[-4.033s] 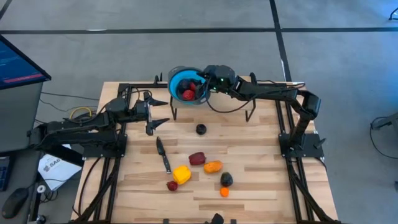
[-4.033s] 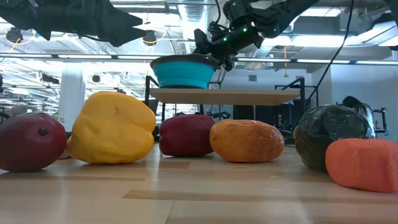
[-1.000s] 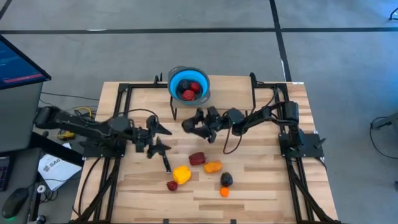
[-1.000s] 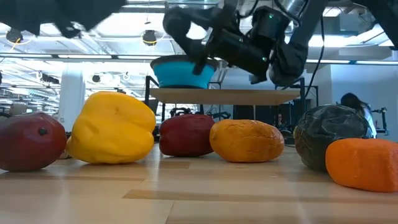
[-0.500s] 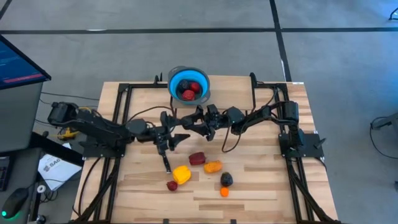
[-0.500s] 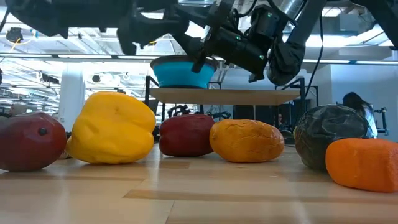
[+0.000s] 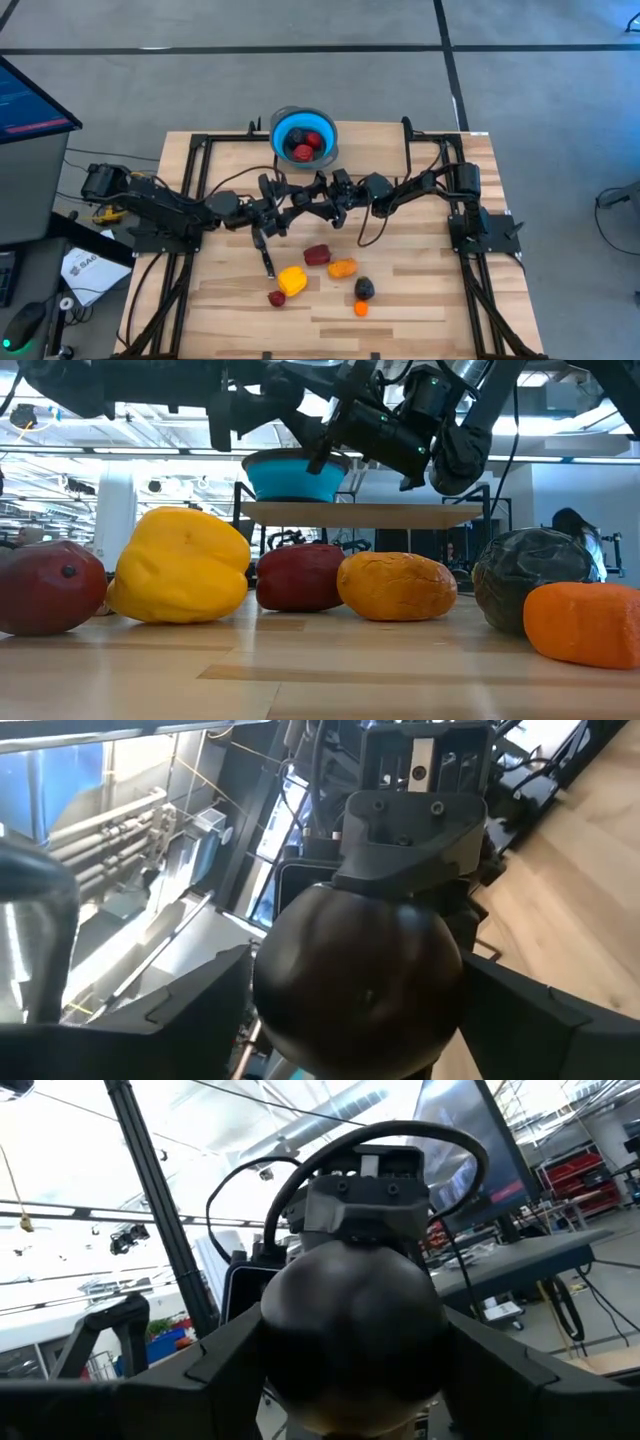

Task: Pick & Place Fruit
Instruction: Put the plum into the blue strainer bowl on the shelf

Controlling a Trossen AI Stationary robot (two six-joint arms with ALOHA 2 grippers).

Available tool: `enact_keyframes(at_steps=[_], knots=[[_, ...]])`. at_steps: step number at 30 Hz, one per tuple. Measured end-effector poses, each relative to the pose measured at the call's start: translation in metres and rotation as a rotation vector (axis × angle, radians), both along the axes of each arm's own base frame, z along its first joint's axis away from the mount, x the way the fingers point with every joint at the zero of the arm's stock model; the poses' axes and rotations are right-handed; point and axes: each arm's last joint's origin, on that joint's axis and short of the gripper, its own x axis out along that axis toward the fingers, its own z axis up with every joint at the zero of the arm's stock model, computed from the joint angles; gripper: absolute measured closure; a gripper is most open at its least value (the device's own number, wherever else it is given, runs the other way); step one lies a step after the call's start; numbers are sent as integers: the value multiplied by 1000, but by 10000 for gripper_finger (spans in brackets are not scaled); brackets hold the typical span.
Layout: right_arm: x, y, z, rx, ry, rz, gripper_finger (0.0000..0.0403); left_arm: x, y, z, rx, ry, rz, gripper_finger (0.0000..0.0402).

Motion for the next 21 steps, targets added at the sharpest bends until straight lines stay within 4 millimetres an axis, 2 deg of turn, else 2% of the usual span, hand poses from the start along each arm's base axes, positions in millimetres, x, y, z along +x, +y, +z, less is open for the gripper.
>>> enact_keyframes(at_steps=[9,13,18,21], knots=[[0,0,0,8,4,4,157,0,0,0,-46,-11,-9,136],[1,0,-1,15,20,5,153,0,-1,-1,-69,-12,-12,135],[3,0,-5,1,71,12,127,0,-1,-3,-106,-11,-18,134],[4,-2,-17,-22,168,89,100,0,-1,-1,-150,-27,-33,138]])
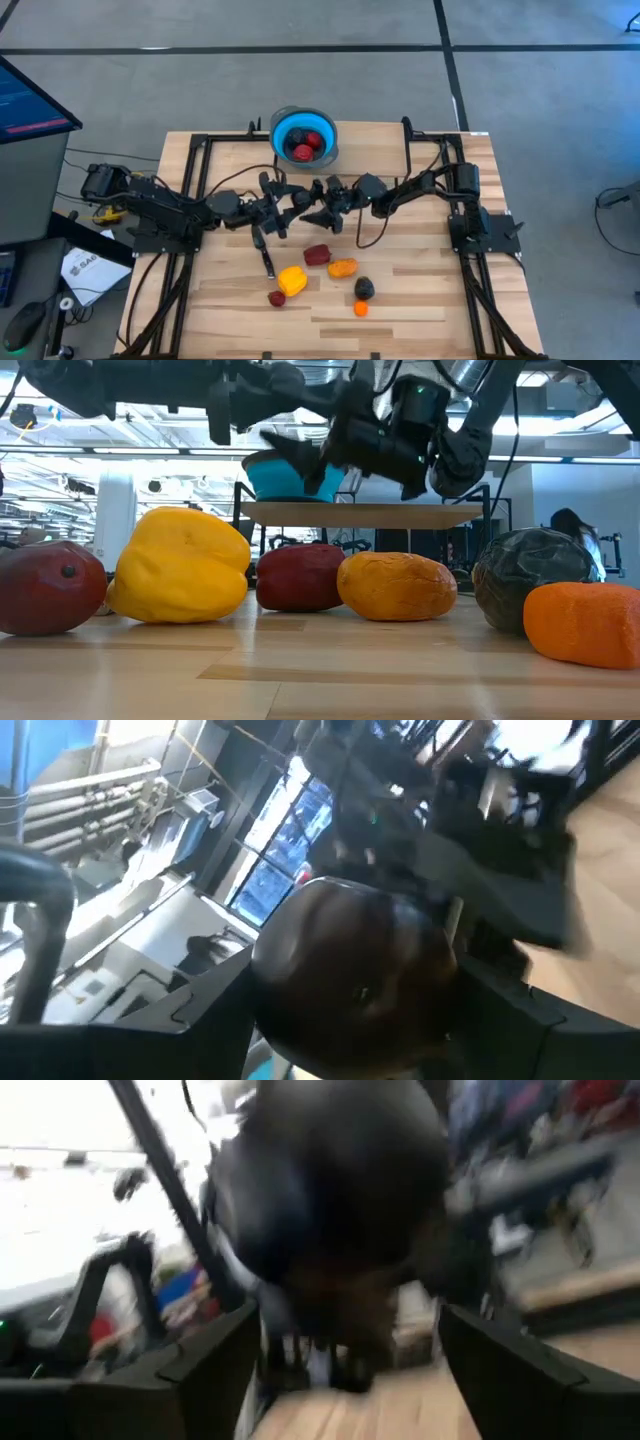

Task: Pick & Place Fruit
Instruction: Put the plum into the blue strainer bowl on the shelf

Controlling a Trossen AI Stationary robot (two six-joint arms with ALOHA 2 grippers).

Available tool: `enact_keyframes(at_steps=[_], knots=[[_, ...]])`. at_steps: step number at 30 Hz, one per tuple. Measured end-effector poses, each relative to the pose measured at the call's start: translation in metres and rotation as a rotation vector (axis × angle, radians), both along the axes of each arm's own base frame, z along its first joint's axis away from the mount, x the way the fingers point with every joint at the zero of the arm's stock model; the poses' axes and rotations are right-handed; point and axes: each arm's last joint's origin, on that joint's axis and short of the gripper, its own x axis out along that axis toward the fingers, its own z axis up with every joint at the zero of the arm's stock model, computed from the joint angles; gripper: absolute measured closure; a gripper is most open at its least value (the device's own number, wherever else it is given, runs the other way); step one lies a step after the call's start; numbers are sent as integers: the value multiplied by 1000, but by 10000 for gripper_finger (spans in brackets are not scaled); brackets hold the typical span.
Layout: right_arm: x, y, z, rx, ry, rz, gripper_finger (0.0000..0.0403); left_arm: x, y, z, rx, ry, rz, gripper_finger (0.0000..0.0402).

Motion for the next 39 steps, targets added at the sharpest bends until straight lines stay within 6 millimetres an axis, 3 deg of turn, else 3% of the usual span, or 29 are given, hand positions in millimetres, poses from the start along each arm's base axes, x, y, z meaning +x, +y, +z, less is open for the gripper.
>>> enact_keyframes(at_steps=[7,12,18,22,26,32,39], knots=[[0,-13,-11,33,148,96,46,-3,1,-6,-84,82,-1,137],[-1,-7,-19,3,236,115,36,-24,8,18,-200,2,14,137],[-2,10,-26,-23,260,66,44,-40,48,74,-378,-63,156,136],[-1,21,-28,-74,259,-45,54,-26,84,106,-502,-2,199,140],[1,30,-28,-78,259,-122,65,-1,123,123,-590,49,277,132],[1,48,-28,-76,260,-153,77,38,174,111,-663,186,377,128],[1,62,-28,-93,258,-166,78,51,209,84,-759,215,478,126]])
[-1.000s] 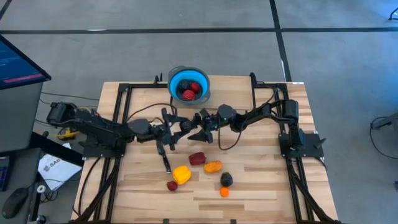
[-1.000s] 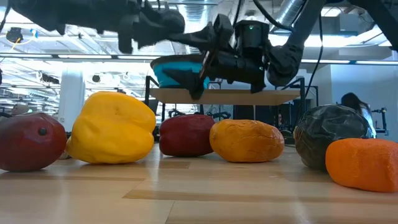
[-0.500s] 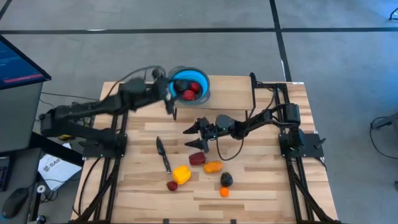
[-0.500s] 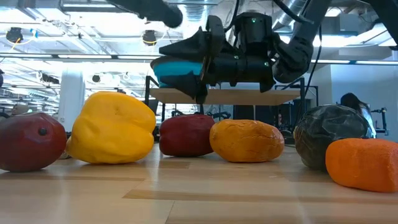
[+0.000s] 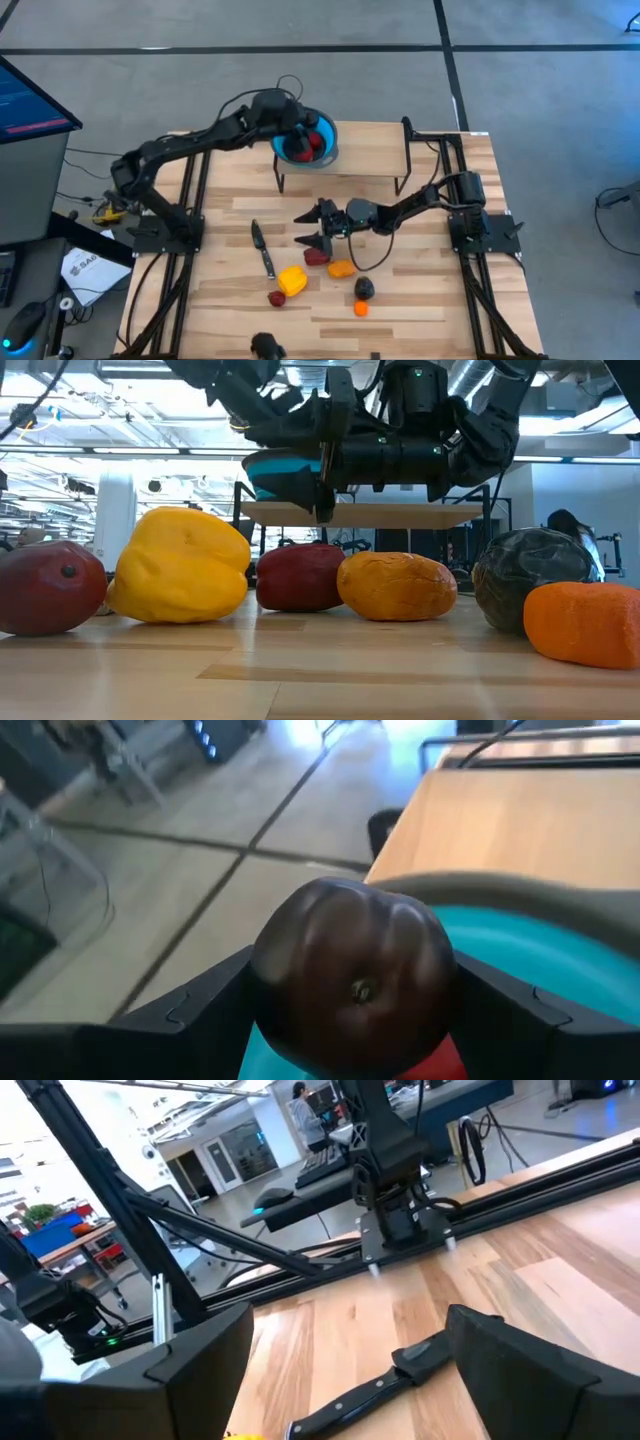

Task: Pick & Place Fruit
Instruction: Put the plum into the blue strainer bowl on the shelf

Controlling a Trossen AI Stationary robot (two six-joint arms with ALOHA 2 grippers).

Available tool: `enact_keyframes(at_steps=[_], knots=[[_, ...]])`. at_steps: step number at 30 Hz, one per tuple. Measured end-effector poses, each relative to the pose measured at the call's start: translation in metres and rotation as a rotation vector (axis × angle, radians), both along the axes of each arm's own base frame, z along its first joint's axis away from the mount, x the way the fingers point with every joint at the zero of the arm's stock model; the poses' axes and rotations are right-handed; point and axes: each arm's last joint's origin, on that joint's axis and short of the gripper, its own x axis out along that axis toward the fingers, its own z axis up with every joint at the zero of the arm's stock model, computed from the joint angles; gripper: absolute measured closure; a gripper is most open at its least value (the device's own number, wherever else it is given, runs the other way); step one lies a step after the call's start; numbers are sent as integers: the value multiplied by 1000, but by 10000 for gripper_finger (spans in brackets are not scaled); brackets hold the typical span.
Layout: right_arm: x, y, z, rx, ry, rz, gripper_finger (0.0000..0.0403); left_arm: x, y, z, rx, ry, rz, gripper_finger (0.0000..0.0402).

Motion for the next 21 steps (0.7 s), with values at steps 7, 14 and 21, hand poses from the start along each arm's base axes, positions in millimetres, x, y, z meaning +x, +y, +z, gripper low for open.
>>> enact_keyframes(at_steps=[7,14,21], knots=[[0,2,0,-6,-3,4,78,-3,13,-13,-99,7,14,125],[0,0,0,-8,-4,-2,78,0,17,-21,-123,18,4,125],[0,-1,0,-8,-4,-31,78,4,20,-31,-150,35,11,125]])
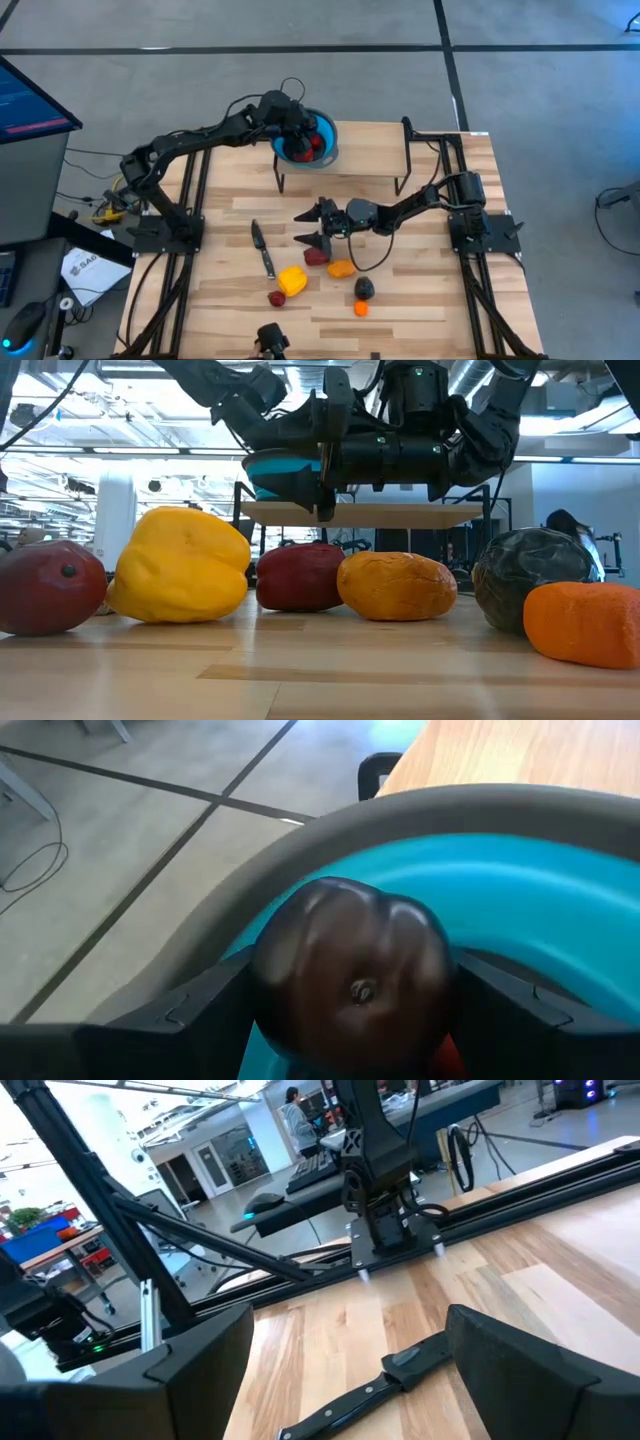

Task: Pick & Place Fruit
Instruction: Put the plum into the blue strainer bowl on the shelf

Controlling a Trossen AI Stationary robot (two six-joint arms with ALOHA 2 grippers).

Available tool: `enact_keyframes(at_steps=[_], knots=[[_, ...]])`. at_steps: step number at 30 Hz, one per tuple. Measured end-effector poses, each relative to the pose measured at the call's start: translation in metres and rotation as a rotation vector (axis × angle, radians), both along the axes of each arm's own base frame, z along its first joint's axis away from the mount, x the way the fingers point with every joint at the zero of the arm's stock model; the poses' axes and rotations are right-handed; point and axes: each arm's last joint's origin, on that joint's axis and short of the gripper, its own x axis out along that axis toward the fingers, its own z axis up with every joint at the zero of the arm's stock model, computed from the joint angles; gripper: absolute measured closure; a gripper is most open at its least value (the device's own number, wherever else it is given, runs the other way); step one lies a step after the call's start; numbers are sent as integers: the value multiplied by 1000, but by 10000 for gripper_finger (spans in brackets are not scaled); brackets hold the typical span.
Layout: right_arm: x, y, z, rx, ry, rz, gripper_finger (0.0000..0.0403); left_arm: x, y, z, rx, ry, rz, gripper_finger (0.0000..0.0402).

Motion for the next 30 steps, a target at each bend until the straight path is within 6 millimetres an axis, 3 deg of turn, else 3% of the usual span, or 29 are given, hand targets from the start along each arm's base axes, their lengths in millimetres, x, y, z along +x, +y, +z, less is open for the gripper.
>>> enact_keyframes(at_steps=[18,30], knots=[[0,0,0,10,1,-12,78,-2,4,0,-19,-16,-19,122],[0,0,0,9,1,-13,78,-5,8,1,-24,-24,-9,37]])
